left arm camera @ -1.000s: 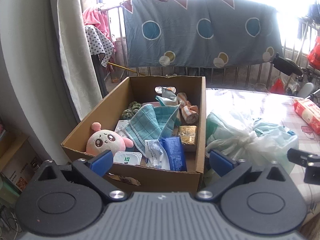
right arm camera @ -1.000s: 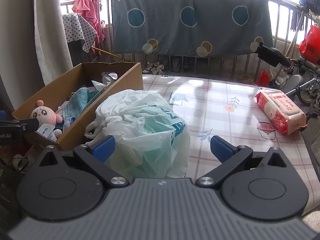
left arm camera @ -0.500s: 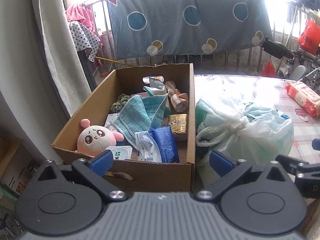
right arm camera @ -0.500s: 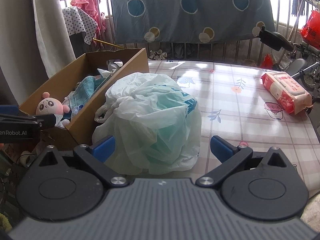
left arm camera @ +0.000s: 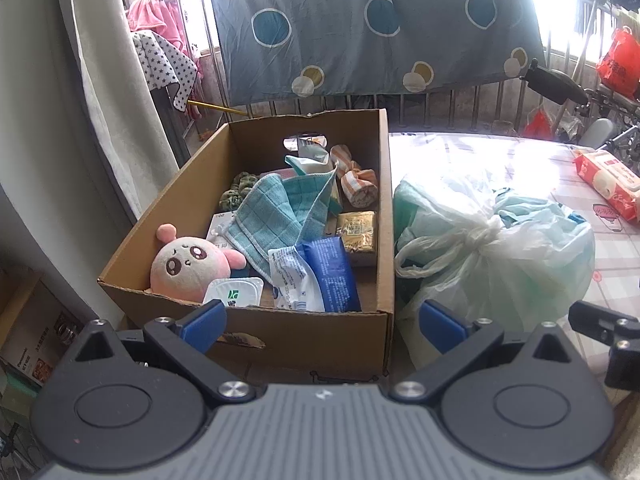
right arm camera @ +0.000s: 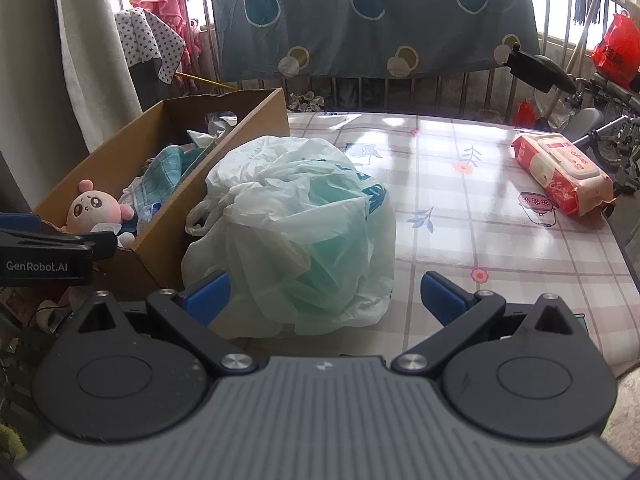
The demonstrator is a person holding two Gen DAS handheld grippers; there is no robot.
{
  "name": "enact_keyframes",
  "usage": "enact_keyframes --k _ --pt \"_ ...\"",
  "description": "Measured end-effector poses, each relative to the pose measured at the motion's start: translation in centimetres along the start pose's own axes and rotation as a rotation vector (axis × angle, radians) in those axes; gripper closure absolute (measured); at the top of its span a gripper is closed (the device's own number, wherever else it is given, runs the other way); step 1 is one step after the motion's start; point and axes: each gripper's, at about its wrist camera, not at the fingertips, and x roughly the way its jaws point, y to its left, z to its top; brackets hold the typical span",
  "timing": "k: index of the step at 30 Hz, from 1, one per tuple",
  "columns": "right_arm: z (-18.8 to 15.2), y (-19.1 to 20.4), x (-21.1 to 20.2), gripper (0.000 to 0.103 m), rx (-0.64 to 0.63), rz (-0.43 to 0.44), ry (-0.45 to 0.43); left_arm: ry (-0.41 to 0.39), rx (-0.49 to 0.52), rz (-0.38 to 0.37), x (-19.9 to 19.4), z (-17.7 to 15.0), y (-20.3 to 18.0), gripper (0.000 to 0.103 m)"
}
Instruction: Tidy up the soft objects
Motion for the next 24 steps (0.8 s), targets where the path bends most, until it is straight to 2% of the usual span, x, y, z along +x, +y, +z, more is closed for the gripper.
enact_keyframes --k 24 --pt "-0.18 -0.35 0.48 0.001 0.012 -0.018 0.019 0.026 0.017 -0.018 0.42 -0.30 -0.59 0.000"
